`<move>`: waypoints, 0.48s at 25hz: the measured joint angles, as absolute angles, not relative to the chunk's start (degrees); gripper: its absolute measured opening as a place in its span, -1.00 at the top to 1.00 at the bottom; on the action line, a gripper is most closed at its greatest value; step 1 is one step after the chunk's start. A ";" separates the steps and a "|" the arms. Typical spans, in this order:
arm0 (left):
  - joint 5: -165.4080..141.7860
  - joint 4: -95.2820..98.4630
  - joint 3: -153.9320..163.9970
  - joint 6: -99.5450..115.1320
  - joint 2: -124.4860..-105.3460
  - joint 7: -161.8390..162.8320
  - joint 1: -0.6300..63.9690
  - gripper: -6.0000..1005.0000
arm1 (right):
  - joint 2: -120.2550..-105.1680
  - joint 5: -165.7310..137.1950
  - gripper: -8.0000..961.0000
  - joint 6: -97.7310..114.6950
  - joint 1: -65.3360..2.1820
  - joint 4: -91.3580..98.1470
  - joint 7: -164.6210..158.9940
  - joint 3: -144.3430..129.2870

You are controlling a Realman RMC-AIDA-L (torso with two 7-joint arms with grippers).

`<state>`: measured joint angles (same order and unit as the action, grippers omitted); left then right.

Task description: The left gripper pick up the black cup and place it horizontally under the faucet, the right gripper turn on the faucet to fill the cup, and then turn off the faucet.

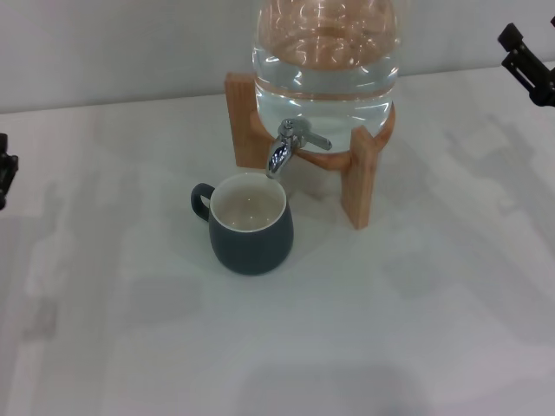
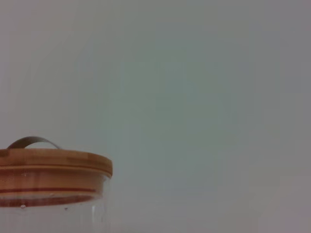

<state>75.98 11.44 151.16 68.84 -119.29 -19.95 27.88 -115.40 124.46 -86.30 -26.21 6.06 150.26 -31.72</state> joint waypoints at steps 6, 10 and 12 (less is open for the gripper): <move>76.11 10.07 148.71 71.05 -119.23 -17.89 28.26 -0.58 | -115.35 124.46 -0.79 -89.19 -25.30 6.06 149.83 -30.11; 76.14 9.52 147.48 74.03 -119.33 -18.14 27.54 -0.72 | -115.36 124.42 -0.79 -91.04 -24.79 6.06 149.56 -30.02; 76.20 9.41 147.04 75.29 -119.34 -18.21 26.76 -0.74 | -115.37 124.08 -0.79 -91.75 -24.72 5.99 148.98 -30.33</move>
<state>76.20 9.41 147.04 75.29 -119.34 -18.22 26.76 -115.37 124.08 -91.75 -24.72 5.99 148.98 -30.33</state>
